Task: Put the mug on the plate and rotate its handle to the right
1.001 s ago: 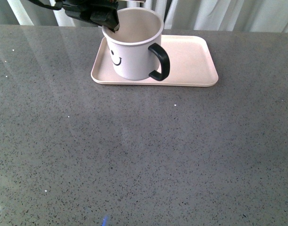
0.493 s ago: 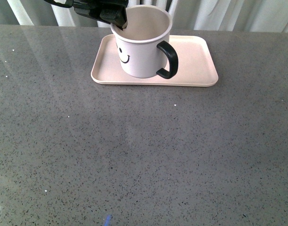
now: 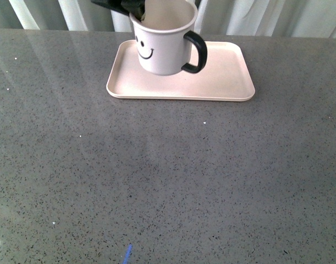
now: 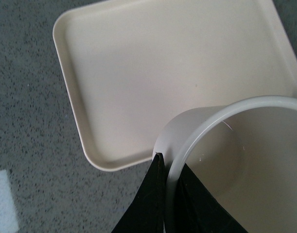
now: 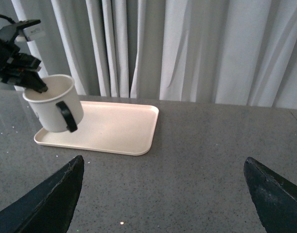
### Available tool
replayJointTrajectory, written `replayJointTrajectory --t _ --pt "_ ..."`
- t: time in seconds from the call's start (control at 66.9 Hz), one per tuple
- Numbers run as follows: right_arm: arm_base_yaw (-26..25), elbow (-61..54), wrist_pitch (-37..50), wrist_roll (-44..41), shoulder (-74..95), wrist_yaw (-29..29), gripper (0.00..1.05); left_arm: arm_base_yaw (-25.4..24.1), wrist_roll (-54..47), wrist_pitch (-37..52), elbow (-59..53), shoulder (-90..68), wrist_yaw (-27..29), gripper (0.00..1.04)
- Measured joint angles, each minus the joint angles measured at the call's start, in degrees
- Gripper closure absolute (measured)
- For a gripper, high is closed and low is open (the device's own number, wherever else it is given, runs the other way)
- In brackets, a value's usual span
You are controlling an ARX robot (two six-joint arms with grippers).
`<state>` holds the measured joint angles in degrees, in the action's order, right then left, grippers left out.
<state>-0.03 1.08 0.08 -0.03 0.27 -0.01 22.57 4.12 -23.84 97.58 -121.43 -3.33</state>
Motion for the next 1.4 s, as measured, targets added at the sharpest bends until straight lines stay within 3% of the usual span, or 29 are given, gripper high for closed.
replayJointTrajectory --t 0.448,0.687,1.405 --pt "0.0 0.0 0.0 0.0 0.0 0.0 0.09 0.5 1.3 -13.6 33.0 -22.5 -4.2 1.03" --pt "0.0 0.0 0.0 0.0 0.0 0.0 0.09 0.5 -1.0 -20.3 45.1 -29.8 -4.2 1.03" --pt "0.0 0.0 0.0 0.0 0.0 0.0 0.09 0.3 -3.2 -21.2 45.4 -30.8 -3.7 1.03"
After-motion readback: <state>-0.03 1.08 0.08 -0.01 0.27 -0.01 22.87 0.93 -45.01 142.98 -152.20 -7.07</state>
